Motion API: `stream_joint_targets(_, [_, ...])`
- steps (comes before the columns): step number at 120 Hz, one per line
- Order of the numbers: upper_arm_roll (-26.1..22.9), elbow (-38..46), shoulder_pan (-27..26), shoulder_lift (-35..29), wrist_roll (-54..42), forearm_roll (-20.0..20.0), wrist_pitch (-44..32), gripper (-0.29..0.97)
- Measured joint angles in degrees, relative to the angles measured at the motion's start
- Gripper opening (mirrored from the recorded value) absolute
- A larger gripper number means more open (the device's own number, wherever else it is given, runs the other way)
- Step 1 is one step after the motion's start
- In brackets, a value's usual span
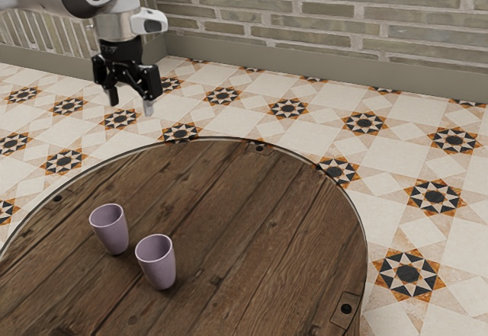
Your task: Place the left cup onto the right cup
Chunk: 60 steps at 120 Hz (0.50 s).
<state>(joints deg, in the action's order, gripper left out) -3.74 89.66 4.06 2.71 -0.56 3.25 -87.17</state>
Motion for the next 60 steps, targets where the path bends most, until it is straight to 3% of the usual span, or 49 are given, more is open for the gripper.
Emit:
stream_joint_targets(34, [-0.1, 1.1, -0.6, 0.2, 0.0, 0.1, -1.3, 0.68])
stream_joint_targets(60, [0.1, 7.0, 0.9, 0.0, 0.0, 0.2, -4.7, 0.68])
